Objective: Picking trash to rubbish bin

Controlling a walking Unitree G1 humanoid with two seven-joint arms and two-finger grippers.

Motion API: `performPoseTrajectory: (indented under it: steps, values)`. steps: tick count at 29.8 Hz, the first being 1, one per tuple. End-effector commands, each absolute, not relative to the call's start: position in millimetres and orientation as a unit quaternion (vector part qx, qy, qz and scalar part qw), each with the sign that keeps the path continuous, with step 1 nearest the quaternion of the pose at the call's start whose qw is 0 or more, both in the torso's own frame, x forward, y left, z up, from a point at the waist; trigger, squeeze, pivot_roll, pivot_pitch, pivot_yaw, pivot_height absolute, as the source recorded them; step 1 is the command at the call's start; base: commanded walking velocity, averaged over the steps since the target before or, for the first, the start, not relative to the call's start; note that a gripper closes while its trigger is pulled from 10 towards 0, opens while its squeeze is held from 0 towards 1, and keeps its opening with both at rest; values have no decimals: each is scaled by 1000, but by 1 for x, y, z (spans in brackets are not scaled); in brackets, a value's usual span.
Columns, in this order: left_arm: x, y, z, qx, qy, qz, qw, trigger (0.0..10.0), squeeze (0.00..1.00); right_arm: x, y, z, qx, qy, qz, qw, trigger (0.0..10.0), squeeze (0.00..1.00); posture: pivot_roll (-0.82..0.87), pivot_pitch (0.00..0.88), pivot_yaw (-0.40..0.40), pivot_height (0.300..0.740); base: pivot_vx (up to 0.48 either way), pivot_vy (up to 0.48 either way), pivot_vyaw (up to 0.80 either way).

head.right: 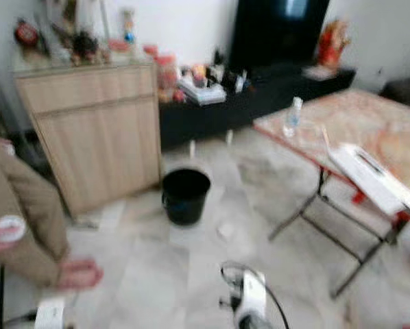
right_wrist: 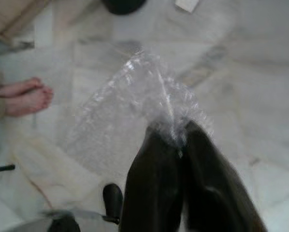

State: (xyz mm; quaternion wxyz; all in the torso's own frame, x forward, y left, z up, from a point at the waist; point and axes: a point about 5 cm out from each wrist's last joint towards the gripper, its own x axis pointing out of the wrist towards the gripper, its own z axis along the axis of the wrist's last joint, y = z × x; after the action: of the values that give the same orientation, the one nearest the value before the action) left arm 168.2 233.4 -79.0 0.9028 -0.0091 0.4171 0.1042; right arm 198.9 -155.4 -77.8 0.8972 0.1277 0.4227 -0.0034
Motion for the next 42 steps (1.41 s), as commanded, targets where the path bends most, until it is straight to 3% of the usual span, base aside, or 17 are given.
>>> performPoseTrajectory:
  steps: [1,30,38,42]
  values:
    - [166,240,-79,0,422,108,900,10000,0,209,-148,-72,134,409,5,903,10000,0,55,0,-33,740,401,0,0]
    - [167,240,-78,1,422,106,901,10000,0,208,-143,-73,108,413,28,904,10000,0,59,0,-29,740,382,0,0]
    - [167,241,-78,1,421,106,901,10000,0,206,-141,-74,105,419,33,901,10000,0,61,0,-29,740,358,0,776]
    - [167,242,-78,2,421,107,901,10000,0,206,-140,-74,107,419,34,901,10000,0,67,0,-30,740,351,0,0]
